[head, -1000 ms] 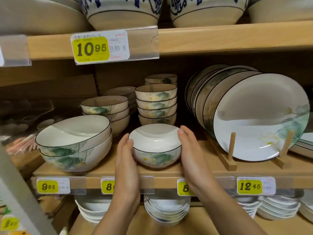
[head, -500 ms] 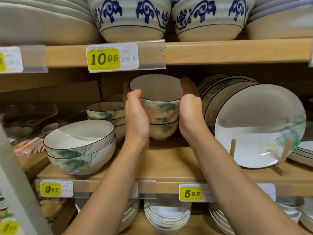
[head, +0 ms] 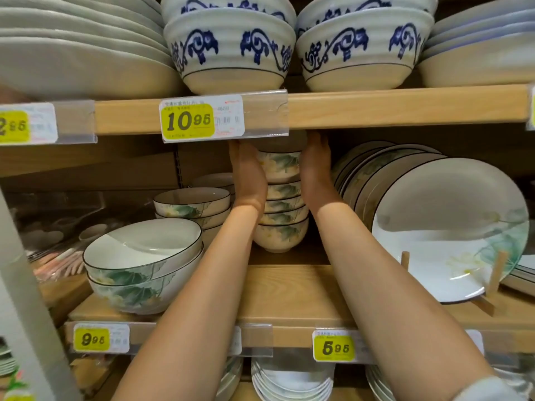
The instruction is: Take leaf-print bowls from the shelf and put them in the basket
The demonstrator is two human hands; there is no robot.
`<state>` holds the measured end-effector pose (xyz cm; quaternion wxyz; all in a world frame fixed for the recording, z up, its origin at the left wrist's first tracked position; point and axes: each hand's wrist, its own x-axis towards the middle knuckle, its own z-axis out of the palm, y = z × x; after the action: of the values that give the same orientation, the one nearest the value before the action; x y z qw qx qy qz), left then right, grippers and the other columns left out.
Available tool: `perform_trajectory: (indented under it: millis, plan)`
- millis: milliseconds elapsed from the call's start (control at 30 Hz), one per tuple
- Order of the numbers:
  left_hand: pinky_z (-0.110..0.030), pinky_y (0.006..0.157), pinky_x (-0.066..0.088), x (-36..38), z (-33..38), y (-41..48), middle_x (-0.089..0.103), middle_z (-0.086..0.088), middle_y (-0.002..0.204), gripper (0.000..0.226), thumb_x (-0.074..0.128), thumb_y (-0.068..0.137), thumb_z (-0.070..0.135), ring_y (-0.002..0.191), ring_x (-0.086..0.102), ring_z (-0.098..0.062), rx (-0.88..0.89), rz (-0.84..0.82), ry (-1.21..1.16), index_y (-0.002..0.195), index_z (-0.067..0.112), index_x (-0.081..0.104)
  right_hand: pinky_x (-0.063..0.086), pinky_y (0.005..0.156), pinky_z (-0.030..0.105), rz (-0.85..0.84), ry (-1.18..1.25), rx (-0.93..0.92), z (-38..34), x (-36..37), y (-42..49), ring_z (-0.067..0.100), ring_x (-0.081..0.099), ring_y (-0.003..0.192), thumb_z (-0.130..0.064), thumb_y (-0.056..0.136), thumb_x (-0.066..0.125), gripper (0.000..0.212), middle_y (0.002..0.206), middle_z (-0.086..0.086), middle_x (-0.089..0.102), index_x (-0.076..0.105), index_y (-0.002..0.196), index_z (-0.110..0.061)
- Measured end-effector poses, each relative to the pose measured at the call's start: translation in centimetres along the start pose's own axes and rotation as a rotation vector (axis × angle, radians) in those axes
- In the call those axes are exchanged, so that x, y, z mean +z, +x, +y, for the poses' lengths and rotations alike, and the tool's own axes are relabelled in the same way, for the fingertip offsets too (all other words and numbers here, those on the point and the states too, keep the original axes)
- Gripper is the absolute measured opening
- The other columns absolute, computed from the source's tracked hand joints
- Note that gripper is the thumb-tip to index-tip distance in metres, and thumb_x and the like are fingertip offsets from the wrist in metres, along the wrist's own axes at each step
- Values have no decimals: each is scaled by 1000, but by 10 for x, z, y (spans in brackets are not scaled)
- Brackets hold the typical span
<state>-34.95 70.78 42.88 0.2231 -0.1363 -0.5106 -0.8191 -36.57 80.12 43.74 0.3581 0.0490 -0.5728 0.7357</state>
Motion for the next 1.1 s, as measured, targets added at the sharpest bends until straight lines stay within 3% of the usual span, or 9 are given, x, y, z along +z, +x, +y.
perform_trajectory:
  millis: [67,167,267,333,467,667,900,1000,1100]
  plan:
    - [-48,115,31,-4,-9,1,44,-20,146,59,23,99,37,134,41,-34,18,-53,254,144,1,40,37,101,34,22,-58,28,7,2,6,31,48,125,-32,102,37,41,139,13,52,49,138,-16]
    - [-52,111,30,-12,-27,1,39,-28,144,84,10,76,41,132,38,-42,29,-56,578,137,-9,39,37,99,35,9,-140,96,19,1,9,34,48,124,-35,102,33,45,138,16,51,46,140,-15]
    - [-52,109,35,-16,-36,7,54,-23,131,77,20,76,45,122,49,-38,-93,-24,378,131,-1,49,33,89,27,5,-214,129,30,0,11,32,48,124,-36,103,32,45,138,15,51,45,140,-15]
    - [-50,111,35,-17,-41,8,57,-17,133,70,27,82,45,124,51,-33,-147,-15,287,136,6,49,30,86,26,16,-249,141,36,0,12,31,48,124,-39,103,31,47,138,14,51,45,140,-15]
    - [-46,117,26,-13,-44,8,42,-17,148,53,29,101,31,137,37,-30,-77,38,301,148,5,33,29,85,28,56,-283,137,41,2,14,31,49,124,-44,103,27,51,137,15,52,46,140,-15]
    - [-47,113,30,-5,-49,12,48,-17,142,48,30,101,26,131,43,-32,12,93,332,144,6,39,28,86,29,118,-281,151,44,4,15,30,49,124,-45,103,23,54,136,13,54,49,137,-14]
    - [-46,115,27,-7,-51,13,41,-14,149,51,30,102,27,136,38,-30,11,82,361,151,10,29,31,87,30,112,-219,157,43,4,12,29,51,121,-49,101,25,54,133,12,56,50,137,-17]
    - [-47,116,26,-10,-46,11,39,-15,151,53,30,102,29,138,36,-31,-42,47,361,152,12,27,35,93,29,71,-179,175,39,0,7,28,51,122,-52,100,28,55,135,11,54,44,141,-20]
    - [-45,115,27,-13,-34,5,40,-15,150,51,33,101,27,136,37,-32,-57,91,331,150,11,30,38,107,39,42,-127,191,35,-8,-4,27,50,124,-54,99,30,56,137,8,53,40,144,-23]
